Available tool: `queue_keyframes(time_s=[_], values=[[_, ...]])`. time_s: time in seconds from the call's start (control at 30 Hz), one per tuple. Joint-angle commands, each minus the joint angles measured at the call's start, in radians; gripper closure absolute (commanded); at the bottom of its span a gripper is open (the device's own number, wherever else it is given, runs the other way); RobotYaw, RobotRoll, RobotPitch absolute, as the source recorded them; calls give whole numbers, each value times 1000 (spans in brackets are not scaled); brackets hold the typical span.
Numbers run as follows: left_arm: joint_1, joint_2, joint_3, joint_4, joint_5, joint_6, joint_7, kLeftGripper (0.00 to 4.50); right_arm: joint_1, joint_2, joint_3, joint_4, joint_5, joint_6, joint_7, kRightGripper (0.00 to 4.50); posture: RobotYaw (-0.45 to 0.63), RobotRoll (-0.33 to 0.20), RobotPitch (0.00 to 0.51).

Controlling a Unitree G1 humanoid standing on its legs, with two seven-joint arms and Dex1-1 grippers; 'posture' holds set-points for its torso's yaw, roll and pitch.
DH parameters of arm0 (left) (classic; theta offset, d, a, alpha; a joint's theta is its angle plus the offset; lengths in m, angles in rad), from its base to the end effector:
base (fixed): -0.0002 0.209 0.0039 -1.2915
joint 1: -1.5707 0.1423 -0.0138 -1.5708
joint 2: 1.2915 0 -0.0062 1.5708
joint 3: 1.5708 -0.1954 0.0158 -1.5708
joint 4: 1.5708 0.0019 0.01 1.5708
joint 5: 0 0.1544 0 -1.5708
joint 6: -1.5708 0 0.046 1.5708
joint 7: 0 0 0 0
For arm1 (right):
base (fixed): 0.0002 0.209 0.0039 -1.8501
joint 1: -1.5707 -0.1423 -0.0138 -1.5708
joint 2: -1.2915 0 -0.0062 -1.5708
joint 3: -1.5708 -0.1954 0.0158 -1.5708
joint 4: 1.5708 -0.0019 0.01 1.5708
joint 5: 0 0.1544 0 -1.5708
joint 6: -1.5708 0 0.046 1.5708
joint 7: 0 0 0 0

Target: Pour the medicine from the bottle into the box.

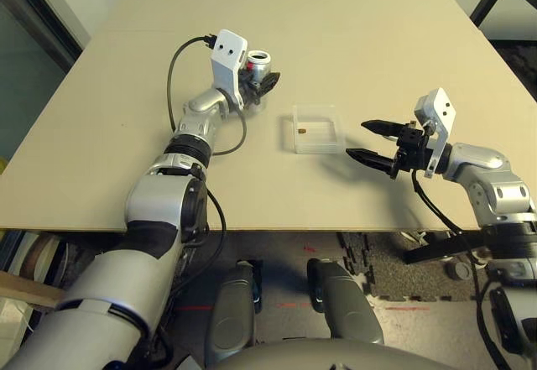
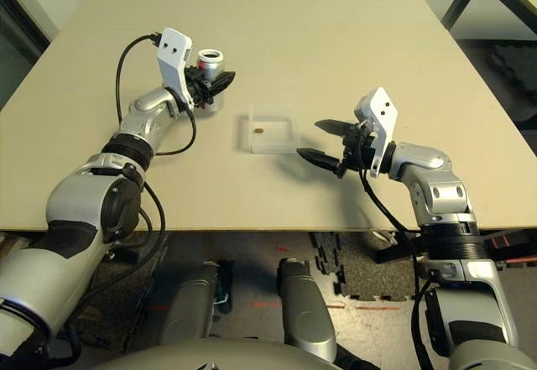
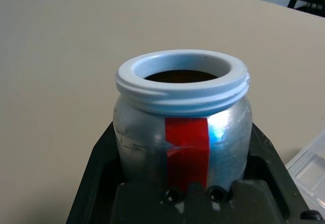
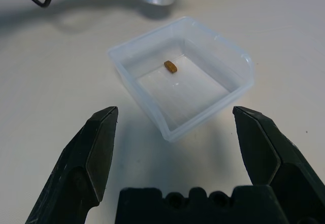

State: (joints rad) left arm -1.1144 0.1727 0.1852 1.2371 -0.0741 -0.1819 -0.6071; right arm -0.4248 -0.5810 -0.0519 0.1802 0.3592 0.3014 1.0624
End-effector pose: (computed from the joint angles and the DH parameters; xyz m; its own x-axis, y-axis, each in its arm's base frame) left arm 0.3961 0.1489 0.1415 0.8187 -0.5726 0.0429 0.5723 0.8198 0.0211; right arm 0.2959 -0.2617 0.1342 0.5544 0.8157 -0.1653 -0.8318 0.5495 -0.0787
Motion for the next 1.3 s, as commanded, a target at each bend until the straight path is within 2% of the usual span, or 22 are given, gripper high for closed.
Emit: queue_keyframes(time_s=[0.03,0.53,1.0,1.17,1.2,1.3], values=[[16,-10,5,9,-8,-26,21,1906,11,-19,2,-14,-2,-1,7,0,-141,0,168],[70,18,-48,41,66,-114,99,1906,37,-28,-6,-45,8,10,-10,0,-164,0,176],[109,9,-23,56,41,-153,135,1906,45,-36,-6,-54,13,12,-9,0,-172,0,184],[119,10,-20,49,36,-158,123,197,40,-34,-2,-45,10,7,-7,0,-166,0,185],[123,11,-19,47,34,-159,119,20,37,-33,0,-42,9,6,-7,0,-164,0,185],[133,12,-14,40,26,-162,106,20,32,-30,3,-36,7,4,-6,0,-162,0,185]])
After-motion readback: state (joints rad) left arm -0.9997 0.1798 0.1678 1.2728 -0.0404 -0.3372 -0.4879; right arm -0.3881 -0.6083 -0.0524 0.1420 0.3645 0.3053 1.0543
